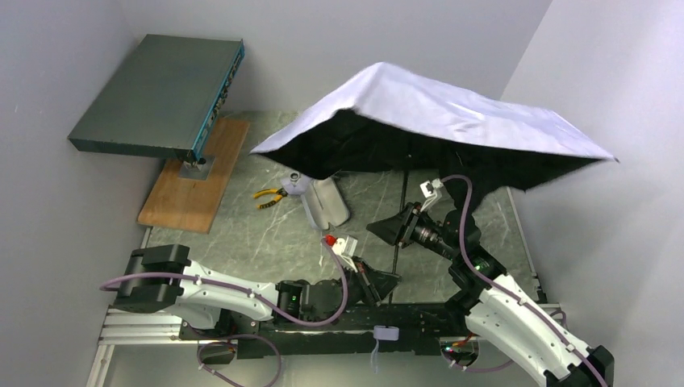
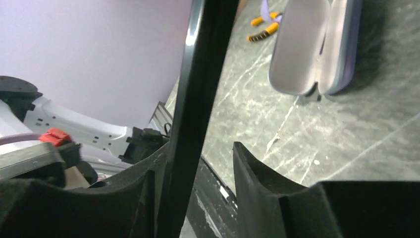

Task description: Open the umbrella

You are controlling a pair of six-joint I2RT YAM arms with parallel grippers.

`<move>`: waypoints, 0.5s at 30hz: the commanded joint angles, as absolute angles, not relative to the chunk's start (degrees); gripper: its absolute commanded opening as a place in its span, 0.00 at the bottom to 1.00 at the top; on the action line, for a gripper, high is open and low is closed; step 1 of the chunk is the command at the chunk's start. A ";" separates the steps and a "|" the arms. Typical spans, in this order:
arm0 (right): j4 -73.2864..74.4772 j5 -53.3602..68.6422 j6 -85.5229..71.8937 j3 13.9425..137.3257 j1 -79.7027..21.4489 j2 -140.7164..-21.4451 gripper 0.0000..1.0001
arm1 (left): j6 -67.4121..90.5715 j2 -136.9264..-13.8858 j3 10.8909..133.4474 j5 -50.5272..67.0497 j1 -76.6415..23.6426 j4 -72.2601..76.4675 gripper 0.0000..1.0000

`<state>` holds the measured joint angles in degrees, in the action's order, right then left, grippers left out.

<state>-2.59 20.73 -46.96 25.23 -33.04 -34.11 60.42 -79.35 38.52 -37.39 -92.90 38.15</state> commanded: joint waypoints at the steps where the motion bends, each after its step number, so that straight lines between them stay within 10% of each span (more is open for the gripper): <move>1: -3.03 22.93 -47.67 23.73 -33.60 -33.56 0.35 | 55.07 -77.93 42.12 -35.97 -93.73 40.29 0.00; 5: -0.31 21.71 -46.83 24.60 -33.80 -32.65 0.00 | 55.55 -78.14 42.02 -36.39 -93.77 40.29 0.00; 9: 2.23 22.05 -46.06 26.35 -33.92 -32.26 0.00 | 56.37 -80.56 43.36 -35.73 -93.83 40.16 0.02; 12: 4.09 23.39 -43.98 28.79 -34.23 -32.03 0.00 | 53.33 -80.86 45.25 -34.08 -93.90 38.05 0.49; 15: 7.97 24.49 -40.38 30.92 -34.24 -30.94 0.00 | 51.80 -76.24 46.27 -36.59 -94.80 29.20 0.70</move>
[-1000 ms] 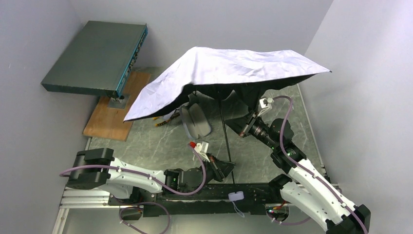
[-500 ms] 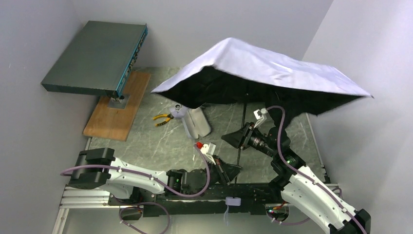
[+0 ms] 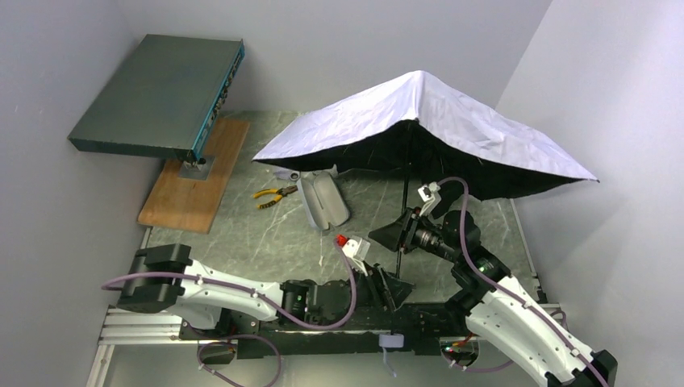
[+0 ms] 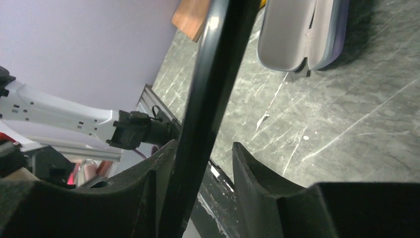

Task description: Open the umbrella

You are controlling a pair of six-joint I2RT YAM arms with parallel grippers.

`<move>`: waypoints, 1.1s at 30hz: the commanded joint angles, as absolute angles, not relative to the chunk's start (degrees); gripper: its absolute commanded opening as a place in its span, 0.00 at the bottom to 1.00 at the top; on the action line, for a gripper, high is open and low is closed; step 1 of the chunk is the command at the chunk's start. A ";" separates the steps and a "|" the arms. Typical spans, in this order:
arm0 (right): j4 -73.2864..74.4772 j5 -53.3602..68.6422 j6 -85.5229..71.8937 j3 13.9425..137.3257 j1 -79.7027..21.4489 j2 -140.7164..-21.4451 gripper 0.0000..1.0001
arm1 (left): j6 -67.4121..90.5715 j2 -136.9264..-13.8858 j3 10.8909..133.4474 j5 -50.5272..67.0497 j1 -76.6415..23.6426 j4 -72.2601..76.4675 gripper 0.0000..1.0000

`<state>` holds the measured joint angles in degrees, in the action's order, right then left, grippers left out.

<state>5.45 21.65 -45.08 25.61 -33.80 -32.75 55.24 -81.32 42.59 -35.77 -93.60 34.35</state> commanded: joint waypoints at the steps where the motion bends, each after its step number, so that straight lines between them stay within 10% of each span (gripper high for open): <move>1: 9.20 24.96 -39.13 31.32 -34.27 -30.51 0.00 | 51.43 -74.07 46.23 -37.82 -95.14 25.85 0.74; 12: 6.75 33.23 -37.26 31.60 -35.75 -29.72 0.00 | 34.94 -57.63 51.14 -45.35 -93.34 9.98 0.88; 33: 5.03 36.06 -35.05 31.58 -38.51 -27.98 0.00 | 47.47 -73.27 50.38 -11.42 -68.65 32.55 0.71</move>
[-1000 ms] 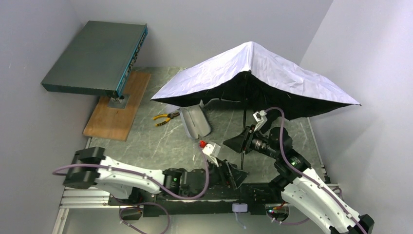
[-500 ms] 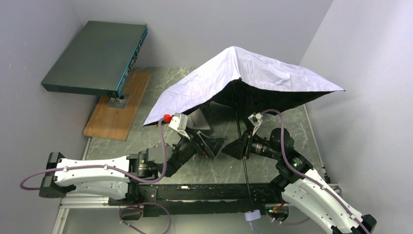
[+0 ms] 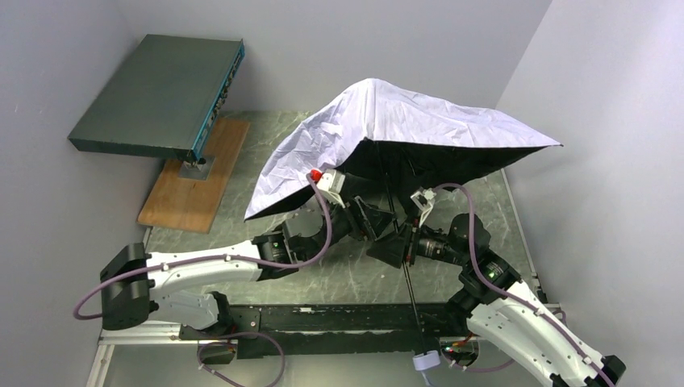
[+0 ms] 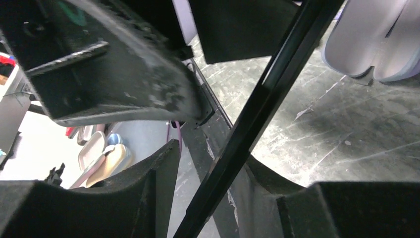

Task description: Open the umbrella

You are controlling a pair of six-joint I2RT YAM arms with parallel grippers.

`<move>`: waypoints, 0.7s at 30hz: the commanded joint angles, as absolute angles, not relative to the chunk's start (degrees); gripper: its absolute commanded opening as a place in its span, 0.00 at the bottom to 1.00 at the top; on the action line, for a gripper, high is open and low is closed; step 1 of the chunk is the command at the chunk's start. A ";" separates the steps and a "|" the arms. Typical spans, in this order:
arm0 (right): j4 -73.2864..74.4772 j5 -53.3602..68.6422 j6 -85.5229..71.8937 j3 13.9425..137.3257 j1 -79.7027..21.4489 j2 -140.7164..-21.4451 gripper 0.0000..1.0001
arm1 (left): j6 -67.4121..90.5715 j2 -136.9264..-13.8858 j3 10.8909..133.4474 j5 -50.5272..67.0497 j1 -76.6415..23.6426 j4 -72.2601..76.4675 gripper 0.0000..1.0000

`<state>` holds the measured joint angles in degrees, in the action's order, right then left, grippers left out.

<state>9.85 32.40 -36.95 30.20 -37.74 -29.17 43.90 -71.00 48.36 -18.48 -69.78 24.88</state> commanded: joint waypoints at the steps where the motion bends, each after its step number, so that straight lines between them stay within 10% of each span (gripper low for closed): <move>1: 4.81 36.24 -34.99 31.37 -38.56 -28.03 0.00 | 47.88 -74.06 50.81 -10.69 -68.48 33.29 0.68; 9: 4.15 37.58 -32.96 30.73 -38.84 -26.91 0.00 | 48.68 -78.71 55.14 -4.84 -67.91 33.99 0.42; 14: 5.47 36.67 -32.42 30.68 -38.92 -27.35 0.00 | 47.46 -78.40 57.23 -3.07 -67.85 31.27 0.00; 19: 7.97 33.84 -33.12 30.75 -38.89 -25.91 0.54 | 46.15 -75.07 57.95 -3.79 -67.85 27.70 0.00; 21: 7.92 34.23 -33.98 30.17 -38.99 -24.77 0.56 | 45.43 -73.25 58.26 -4.96 -67.84 26.05 0.00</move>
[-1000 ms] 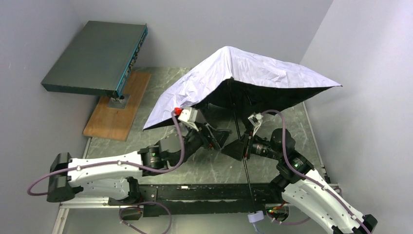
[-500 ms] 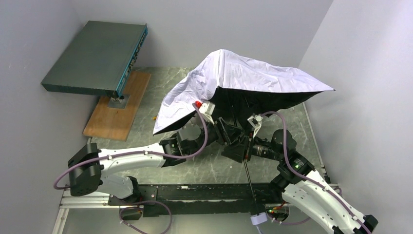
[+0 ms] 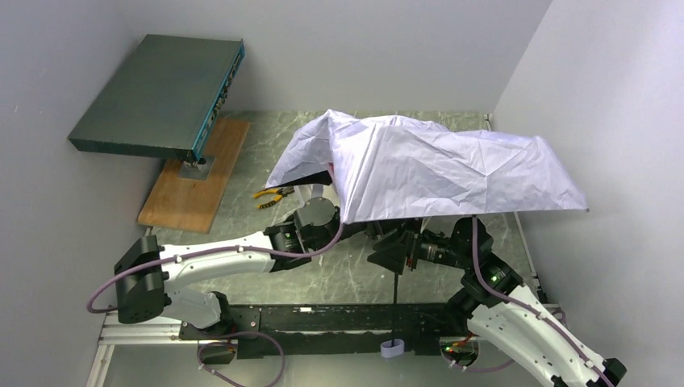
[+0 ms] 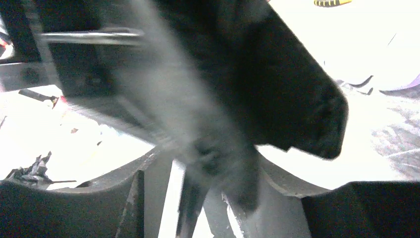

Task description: Open the umbrella

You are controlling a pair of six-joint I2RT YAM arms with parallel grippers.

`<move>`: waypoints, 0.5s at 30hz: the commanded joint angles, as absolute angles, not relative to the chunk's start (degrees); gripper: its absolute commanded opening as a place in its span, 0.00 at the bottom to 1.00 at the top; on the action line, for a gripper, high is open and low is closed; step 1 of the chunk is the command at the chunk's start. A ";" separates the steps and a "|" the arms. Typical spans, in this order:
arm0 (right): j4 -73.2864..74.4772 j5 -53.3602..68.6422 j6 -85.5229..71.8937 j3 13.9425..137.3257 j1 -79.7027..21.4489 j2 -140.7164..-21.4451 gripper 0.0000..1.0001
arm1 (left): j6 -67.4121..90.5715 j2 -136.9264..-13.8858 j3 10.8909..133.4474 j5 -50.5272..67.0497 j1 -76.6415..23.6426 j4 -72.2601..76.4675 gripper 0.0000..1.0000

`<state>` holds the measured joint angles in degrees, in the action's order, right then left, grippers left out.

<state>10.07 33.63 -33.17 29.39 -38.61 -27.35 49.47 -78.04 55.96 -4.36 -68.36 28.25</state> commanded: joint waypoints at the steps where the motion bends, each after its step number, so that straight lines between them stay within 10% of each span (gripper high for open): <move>1: 7.56 34.48 -34.60 29.79 -38.88 -23.91 0.57 | 44.98 -72.49 58.58 -5.42 -67.77 24.88 0.00; 8: 5.12 37.40 -38.43 26.63 -38.88 -19.23 0.69 | 43.43 -68.62 59.18 -8.92 -67.76 21.58 0.00; 15: 0.53 39.90 -41.93 23.47 -39.01 -18.73 0.43 | 44.96 -67.18 56.62 -11.18 -67.79 27.66 0.00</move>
